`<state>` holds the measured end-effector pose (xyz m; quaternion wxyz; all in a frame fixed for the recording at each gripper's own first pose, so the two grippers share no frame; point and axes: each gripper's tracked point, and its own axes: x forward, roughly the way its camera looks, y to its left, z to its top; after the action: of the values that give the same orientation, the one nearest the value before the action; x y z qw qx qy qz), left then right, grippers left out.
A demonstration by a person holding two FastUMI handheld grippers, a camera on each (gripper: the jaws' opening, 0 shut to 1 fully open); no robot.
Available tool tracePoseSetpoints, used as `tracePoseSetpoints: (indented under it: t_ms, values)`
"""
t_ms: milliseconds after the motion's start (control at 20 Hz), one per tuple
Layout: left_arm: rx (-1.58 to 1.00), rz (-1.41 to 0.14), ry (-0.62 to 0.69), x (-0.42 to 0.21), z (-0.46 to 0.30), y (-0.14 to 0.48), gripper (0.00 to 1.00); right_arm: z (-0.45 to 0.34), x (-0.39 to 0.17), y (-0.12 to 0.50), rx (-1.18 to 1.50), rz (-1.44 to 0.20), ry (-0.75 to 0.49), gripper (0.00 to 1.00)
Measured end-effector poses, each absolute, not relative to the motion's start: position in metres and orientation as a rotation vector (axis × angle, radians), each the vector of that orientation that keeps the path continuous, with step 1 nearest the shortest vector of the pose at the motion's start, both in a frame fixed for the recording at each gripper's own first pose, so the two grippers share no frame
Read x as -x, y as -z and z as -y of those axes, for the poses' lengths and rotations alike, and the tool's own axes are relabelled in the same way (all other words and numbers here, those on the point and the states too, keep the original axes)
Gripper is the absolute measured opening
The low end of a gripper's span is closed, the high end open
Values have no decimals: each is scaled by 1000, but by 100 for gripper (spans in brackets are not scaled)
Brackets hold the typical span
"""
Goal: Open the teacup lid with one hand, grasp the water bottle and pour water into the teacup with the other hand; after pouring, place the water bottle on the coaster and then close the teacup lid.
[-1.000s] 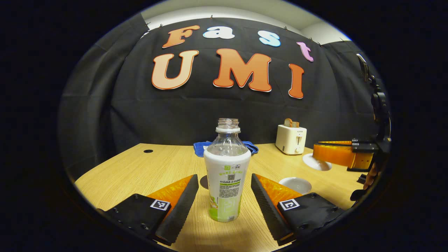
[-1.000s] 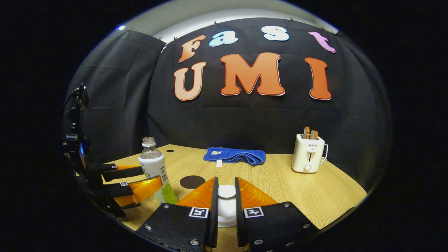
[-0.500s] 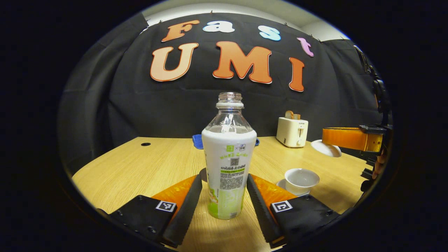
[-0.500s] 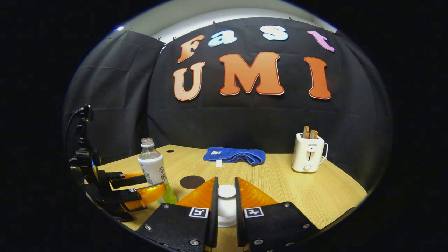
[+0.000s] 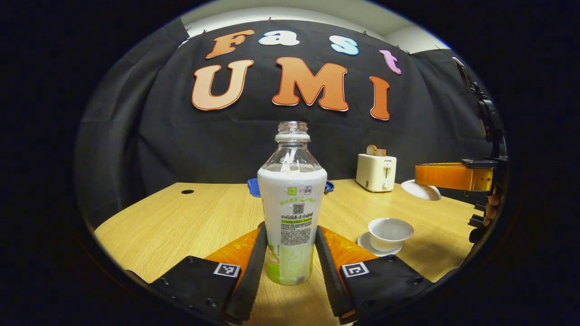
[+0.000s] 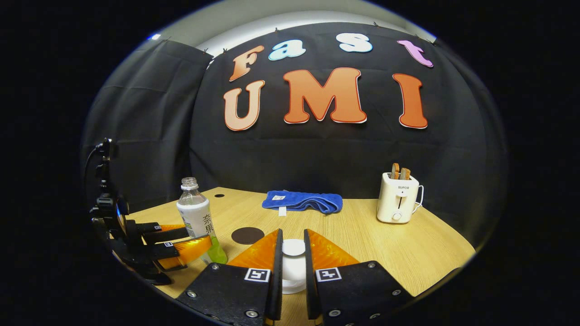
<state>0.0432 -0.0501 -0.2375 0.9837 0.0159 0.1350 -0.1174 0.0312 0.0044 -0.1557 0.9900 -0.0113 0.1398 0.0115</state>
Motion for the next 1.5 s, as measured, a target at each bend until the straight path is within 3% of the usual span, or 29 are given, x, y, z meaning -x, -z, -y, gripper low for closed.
tracePoseSetpoints:
  t_ms: [650, 1500]
  values:
    - [-475, -201, 150, -62, 48, 223, 66, 33, -27, 138, -1, -242, 50, 22]
    - [-1041, -111, 152, -71, 69, 227, 65, 65, -14, 128, 6, -208, 90, 22]
